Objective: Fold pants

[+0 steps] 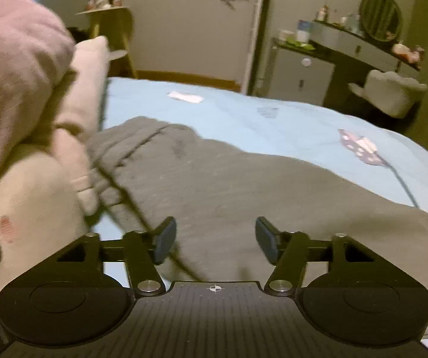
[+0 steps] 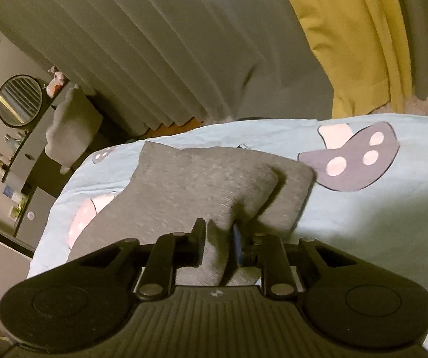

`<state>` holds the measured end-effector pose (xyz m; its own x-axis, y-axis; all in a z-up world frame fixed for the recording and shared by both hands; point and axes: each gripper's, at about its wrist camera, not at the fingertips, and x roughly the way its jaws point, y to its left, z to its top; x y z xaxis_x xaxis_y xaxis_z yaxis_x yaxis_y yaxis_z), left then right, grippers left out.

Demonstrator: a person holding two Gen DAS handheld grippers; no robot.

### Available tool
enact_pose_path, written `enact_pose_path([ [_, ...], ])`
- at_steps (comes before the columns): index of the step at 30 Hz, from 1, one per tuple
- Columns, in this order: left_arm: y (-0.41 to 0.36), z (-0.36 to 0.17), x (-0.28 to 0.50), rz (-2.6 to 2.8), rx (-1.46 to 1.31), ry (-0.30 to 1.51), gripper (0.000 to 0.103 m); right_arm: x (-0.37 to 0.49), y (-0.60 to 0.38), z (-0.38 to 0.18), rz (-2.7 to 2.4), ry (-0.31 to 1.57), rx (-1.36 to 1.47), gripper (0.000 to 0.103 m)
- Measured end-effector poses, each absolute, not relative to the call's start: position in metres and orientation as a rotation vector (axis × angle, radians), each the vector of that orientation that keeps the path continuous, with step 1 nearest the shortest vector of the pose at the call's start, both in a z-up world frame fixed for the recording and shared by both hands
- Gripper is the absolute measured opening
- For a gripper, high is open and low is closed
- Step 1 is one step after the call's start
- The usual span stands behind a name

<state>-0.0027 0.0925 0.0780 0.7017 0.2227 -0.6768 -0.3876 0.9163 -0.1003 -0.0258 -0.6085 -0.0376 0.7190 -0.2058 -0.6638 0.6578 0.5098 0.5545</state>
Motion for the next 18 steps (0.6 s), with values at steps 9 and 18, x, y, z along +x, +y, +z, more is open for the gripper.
enact_pose_path([
  [9,0.038,0.047,0.023,0.215,-0.204,0.807,0.067,-0.022,-0.587,-0.02,-0.666,0.604,0.574,0.003],
  [18,-0.01,0.013,0.031,0.096,-0.081,0.881,0.068,-0.051,-0.616,-0.036,-0.702,0.595,0.736,0.049],
])
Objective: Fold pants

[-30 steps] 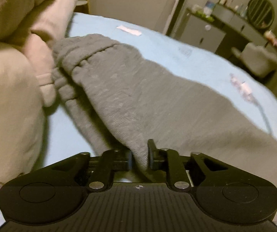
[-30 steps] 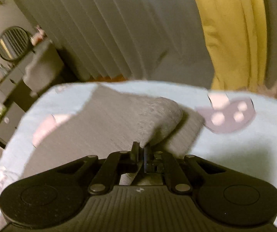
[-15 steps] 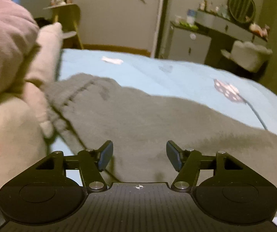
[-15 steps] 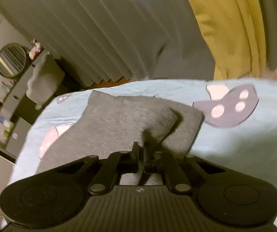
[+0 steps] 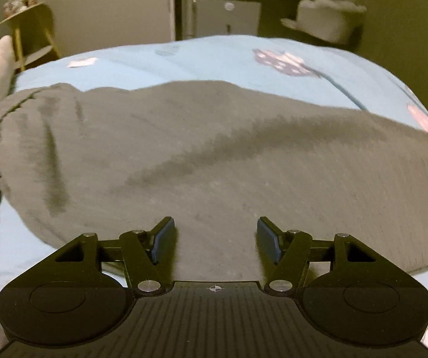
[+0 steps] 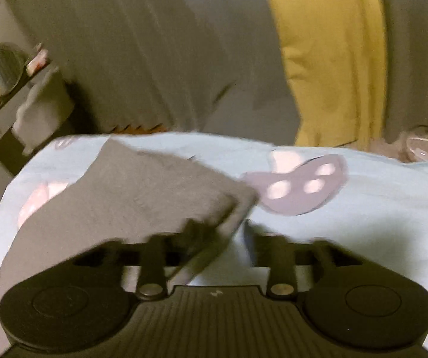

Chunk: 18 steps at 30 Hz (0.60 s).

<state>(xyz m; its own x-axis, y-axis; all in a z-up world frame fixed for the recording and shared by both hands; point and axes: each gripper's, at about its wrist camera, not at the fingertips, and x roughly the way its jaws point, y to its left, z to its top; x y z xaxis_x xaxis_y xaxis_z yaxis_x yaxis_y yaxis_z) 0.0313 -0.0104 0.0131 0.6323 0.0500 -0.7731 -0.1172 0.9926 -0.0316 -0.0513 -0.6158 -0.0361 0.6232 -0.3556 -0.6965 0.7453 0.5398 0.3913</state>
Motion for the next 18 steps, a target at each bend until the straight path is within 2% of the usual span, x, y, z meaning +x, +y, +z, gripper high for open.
enact_pose_path([
  [6,-0.017,0.002,0.038,0.078,-0.097,0.9,0.079,-0.056,-0.635,-0.054,-0.614,0.566,0.968,0.049],
  [11,-0.021,-0.001,0.038,0.068,-0.08,0.917,0.082,-0.041,-0.641,-0.065,-0.582,0.543,1.069,0.055],
  [14,-0.021,-0.002,0.037,0.067,-0.087,0.918,0.083,-0.03,-0.642,-0.066,-0.576,0.541,1.054,0.053],
  [15,-0.02,-0.002,0.036,0.067,-0.09,0.919,0.083,-0.028,-0.642,-0.065,-0.581,0.54,1.051,0.048],
  [16,-0.02,-0.001,0.036,0.068,-0.091,0.92,0.083,-0.028,-0.641,-0.064,-0.583,0.536,1.049,0.027],
  [17,-0.021,-0.002,0.036,0.069,-0.092,0.919,0.083,-0.028,-0.64,-0.064,-0.577,0.528,1.046,0.017],
  [18,-0.021,-0.001,0.036,0.068,-0.096,0.919,0.083,-0.028,-0.639,-0.063,-0.573,0.519,1.041,0.017],
])
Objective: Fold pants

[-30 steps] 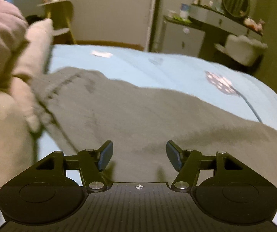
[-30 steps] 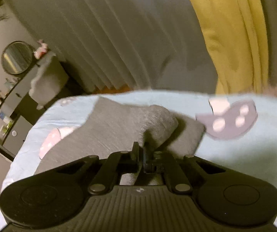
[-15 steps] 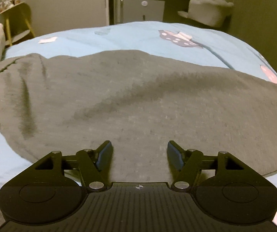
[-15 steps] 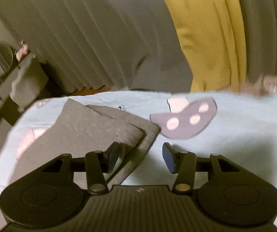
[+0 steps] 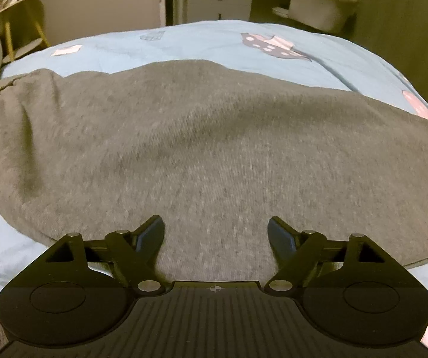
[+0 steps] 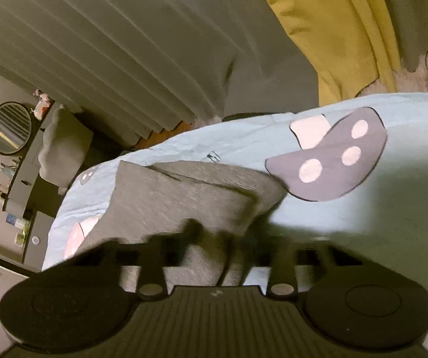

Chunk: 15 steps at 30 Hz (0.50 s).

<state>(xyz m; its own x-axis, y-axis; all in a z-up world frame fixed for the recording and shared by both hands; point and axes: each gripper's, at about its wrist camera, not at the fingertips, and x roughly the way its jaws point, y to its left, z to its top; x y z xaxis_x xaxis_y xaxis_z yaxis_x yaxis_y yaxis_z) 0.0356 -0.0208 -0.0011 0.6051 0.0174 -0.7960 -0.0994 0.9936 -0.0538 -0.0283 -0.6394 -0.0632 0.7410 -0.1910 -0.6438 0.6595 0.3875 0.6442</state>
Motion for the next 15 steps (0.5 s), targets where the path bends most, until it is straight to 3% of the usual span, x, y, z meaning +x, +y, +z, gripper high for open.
enact_pose_path([
  [7,-0.026,-0.002,0.035,0.047,-0.09,0.922,0.087,-0.027,-0.64,-0.066,-0.569,0.549,1.009,0.026],
  [11,-0.027,-0.003,0.037,0.065,-0.077,0.93,0.09,-0.017,-0.634,-0.054,-0.576,0.594,0.904,0.016],
  [15,-0.02,0.002,0.033,0.07,-0.132,0.91,0.089,-0.009,-0.611,-0.016,-0.581,0.562,0.746,0.014],
])
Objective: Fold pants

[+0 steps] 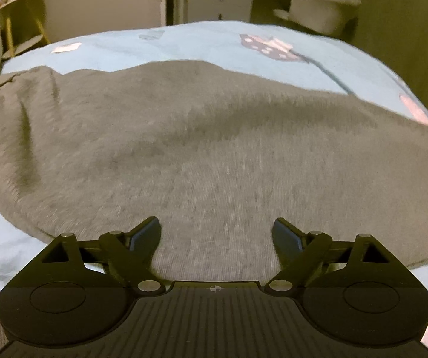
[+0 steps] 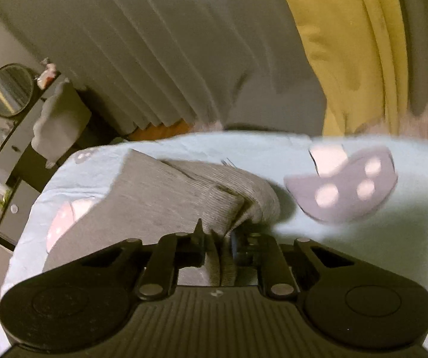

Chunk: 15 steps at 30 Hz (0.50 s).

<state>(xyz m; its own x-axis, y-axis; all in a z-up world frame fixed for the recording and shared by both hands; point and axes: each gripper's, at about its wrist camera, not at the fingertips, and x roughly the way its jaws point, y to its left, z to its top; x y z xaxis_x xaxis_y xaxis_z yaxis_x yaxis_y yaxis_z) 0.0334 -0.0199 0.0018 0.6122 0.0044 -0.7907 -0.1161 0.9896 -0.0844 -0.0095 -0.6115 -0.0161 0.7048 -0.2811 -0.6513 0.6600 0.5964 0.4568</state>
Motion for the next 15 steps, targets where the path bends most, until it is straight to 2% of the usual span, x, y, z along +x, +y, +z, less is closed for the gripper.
enact_pose_path([
  [4,-0.009,0.001,0.032,0.076,-0.194,0.907,0.089,0.006,-0.561,0.037,-0.457,0.494,0.53,0.007],
  [8,-0.007,0.002,0.028,0.065,-0.21,0.895,0.089,0.025,-0.478,0.073,-0.201,0.501,0.348,0.007],
  [11,-0.003,0.004,0.025,0.049,-0.24,0.883,0.089,0.034,-0.4,0.075,0.006,0.55,0.226,0.007],
  [15,0.006,0.005,0.021,0.035,-0.297,0.872,0.089,0.031,-0.306,0.045,0.253,0.654,0.069,0.007],
])
